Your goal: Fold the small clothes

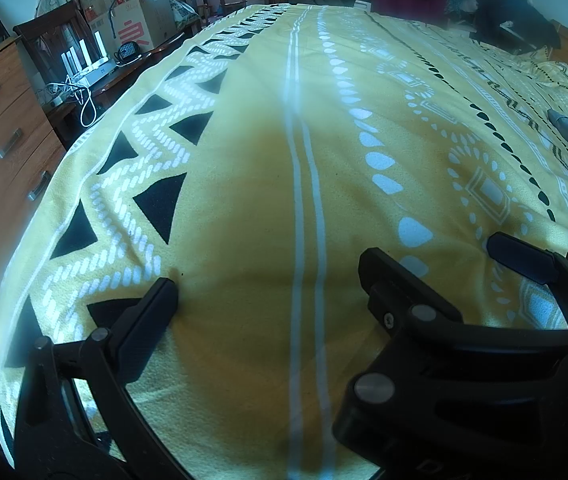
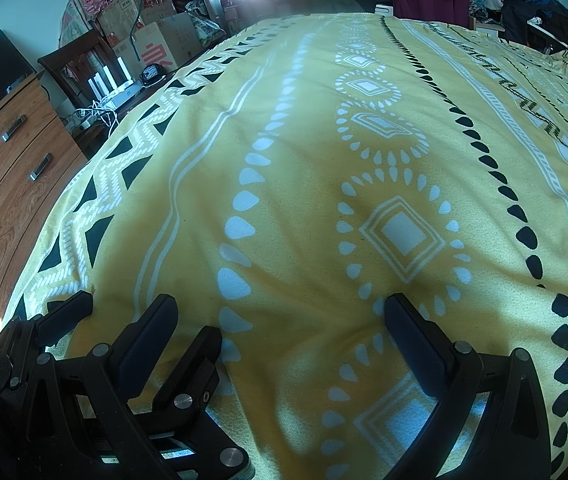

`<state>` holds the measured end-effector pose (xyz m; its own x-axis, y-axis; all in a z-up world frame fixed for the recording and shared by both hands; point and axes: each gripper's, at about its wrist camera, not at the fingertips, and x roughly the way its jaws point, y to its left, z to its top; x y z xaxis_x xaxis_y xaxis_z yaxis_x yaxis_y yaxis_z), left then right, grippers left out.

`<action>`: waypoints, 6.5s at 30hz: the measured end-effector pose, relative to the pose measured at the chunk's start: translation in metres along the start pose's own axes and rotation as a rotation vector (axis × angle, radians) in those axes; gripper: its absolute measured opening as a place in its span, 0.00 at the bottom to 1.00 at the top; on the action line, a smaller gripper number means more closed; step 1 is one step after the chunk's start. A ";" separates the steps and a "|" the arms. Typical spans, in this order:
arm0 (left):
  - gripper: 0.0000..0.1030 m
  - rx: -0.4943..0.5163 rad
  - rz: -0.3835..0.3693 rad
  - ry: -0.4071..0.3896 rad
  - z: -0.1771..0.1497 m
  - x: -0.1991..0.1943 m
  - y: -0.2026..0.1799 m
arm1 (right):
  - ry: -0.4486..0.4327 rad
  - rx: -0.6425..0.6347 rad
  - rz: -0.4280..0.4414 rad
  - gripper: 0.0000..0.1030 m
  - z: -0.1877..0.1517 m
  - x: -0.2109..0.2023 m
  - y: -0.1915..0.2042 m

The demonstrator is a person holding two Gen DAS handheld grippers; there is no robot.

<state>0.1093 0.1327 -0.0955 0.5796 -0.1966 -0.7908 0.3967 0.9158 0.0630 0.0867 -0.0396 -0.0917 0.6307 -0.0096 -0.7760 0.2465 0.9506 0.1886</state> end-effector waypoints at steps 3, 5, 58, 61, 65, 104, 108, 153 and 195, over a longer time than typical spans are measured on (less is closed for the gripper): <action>1.00 0.000 0.000 0.000 0.000 0.000 0.001 | 0.000 0.000 0.000 1.00 0.000 0.000 0.000; 1.00 0.000 0.000 0.000 0.000 0.000 0.000 | 0.000 0.000 0.001 1.00 0.000 0.000 0.000; 1.00 0.012 0.001 0.013 0.004 0.005 -0.003 | 0.012 -0.007 -0.026 1.00 0.003 0.006 -0.001; 1.00 0.044 0.013 0.008 0.005 0.002 -0.005 | 0.034 -0.021 -0.025 1.00 0.007 0.009 0.000; 1.00 0.138 0.014 -0.025 0.006 -0.012 -0.017 | 0.024 0.037 0.044 1.00 0.006 0.004 -0.009; 1.00 0.062 0.052 -0.288 -0.116 -0.082 0.022 | -0.151 -0.124 -0.063 1.00 -0.100 -0.057 0.054; 1.00 0.081 0.048 -0.239 -0.115 -0.085 0.023 | -0.138 -0.086 -0.094 1.00 -0.101 -0.059 0.055; 1.00 0.071 0.100 -0.284 -0.137 -0.091 0.018 | -0.293 -0.035 -0.076 1.00 -0.140 -0.086 0.047; 1.00 0.035 0.087 -0.279 -0.132 -0.088 0.017 | -0.313 0.018 -0.066 1.00 -0.154 -0.090 0.027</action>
<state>-0.0289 0.2119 -0.1048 0.7840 -0.2109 -0.5838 0.3585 0.9216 0.1486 -0.0770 0.0347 -0.1097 0.8080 -0.1688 -0.5645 0.3058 0.9391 0.1569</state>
